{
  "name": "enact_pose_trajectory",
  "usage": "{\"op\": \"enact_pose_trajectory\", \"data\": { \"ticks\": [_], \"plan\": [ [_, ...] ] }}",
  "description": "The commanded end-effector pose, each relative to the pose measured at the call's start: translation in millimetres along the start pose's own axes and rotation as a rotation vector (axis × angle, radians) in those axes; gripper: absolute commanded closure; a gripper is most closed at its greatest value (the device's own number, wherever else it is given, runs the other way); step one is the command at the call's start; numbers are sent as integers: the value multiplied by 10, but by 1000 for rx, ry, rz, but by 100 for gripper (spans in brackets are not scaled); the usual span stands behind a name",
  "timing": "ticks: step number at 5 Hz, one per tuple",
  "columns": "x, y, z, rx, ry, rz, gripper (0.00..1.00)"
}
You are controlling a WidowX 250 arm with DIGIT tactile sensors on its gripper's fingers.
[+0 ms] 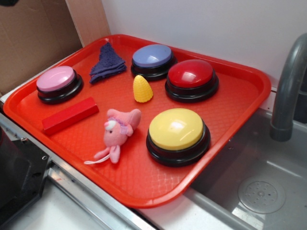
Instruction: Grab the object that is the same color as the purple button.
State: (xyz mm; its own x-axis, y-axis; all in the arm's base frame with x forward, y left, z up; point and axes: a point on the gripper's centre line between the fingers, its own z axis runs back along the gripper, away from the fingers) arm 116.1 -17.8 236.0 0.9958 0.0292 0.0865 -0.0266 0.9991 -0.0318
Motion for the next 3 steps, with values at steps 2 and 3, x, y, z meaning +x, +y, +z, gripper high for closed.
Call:
{"op": "enact_pose_trajectory", "data": {
  "ticks": [2, 3],
  "plan": [
    [391, 43, -41, 6, -76, 168, 0],
    [744, 160, -102, 44, -113, 348, 0]
  ]
}}
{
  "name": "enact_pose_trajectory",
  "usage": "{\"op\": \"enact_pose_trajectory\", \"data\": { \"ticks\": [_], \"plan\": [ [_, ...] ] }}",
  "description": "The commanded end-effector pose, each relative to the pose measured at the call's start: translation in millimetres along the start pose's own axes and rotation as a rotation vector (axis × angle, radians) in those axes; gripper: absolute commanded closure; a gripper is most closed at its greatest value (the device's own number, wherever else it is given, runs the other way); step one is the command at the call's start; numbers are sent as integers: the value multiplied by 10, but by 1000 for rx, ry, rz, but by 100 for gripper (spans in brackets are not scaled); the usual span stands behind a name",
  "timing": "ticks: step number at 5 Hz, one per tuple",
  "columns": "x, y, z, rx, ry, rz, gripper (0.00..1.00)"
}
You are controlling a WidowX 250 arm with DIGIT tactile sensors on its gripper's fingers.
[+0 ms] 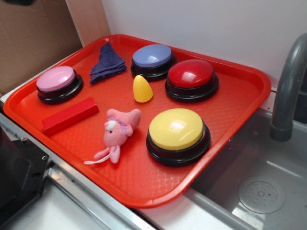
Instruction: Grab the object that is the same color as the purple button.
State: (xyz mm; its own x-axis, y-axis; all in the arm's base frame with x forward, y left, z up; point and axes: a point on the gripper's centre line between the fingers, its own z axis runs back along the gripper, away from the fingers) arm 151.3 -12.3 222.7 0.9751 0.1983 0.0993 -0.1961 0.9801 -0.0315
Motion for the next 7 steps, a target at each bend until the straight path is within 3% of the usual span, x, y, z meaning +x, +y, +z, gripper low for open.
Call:
{"op": "enact_pose_trajectory", "data": {
  "ticks": [1, 2, 3, 4, 5, 6, 7],
  "plan": [
    [777, 383, -102, 41, -112, 428, 0],
    [1060, 789, -361, 59, -101, 679, 0],
    [1075, 1044, -600, 82, -65, 930, 0],
    [1106, 1164, -899, 103, -10, 1055, 0],
    [1219, 1155, -1241, 143, 23, 1046, 0],
    [1433, 1136, -1442, 158, 16, 942, 0],
    [1602, 1091, -1556, 182, -34, 755, 0]
  ]
}}
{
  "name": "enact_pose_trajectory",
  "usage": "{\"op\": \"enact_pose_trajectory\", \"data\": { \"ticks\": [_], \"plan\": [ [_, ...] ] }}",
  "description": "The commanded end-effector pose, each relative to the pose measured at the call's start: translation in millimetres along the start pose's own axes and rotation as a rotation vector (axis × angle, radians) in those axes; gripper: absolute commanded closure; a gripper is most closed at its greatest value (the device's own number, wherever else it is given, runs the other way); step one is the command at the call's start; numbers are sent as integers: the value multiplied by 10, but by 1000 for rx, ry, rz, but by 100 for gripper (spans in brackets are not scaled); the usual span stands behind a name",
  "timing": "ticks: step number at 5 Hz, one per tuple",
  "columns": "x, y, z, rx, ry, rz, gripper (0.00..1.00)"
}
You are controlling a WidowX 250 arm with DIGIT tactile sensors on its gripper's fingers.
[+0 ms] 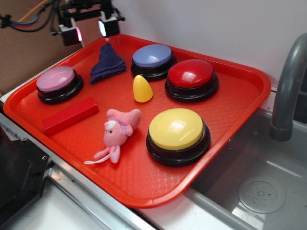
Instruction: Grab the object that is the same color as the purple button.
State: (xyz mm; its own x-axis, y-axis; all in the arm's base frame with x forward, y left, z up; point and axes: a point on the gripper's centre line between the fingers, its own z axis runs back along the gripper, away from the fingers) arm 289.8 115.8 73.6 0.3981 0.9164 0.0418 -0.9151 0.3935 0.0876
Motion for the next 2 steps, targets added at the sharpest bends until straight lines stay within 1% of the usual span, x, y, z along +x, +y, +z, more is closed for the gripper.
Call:
{"op": "enact_pose_trajectory", "data": {
  "ticks": [1, 2],
  "plan": [
    [168, -187, -77, -50, -145, -285, 0],
    [151, -144, -217, -32, -120, -302, 0]
  ]
}}
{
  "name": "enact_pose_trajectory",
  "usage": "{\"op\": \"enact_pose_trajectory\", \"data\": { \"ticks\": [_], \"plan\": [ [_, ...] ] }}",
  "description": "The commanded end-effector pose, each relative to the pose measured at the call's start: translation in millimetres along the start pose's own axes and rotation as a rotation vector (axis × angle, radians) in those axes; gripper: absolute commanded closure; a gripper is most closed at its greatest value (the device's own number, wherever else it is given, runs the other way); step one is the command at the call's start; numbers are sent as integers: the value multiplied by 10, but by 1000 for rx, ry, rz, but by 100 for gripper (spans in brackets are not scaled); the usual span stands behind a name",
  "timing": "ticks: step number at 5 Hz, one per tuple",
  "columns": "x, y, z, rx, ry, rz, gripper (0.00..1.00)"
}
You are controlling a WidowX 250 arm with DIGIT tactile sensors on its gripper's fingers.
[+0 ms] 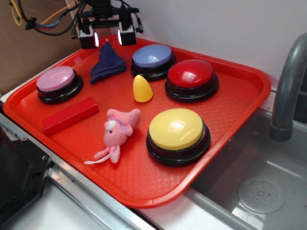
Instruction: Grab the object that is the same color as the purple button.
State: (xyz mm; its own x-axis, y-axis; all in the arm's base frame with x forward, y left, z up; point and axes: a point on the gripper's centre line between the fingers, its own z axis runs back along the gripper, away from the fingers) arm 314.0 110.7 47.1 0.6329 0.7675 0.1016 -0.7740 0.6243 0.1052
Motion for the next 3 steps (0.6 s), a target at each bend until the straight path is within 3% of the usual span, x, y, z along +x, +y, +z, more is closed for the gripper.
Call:
{"op": "enact_pose_trajectory", "data": {
  "ticks": [1, 2, 3],
  "plan": [
    [92, 395, -154, 27, -42, -38, 0],
    [110, 466, -243, 41, -40, -40, 0],
    [149, 383, -538, -50, -17, -103, 0]
  ]
}}
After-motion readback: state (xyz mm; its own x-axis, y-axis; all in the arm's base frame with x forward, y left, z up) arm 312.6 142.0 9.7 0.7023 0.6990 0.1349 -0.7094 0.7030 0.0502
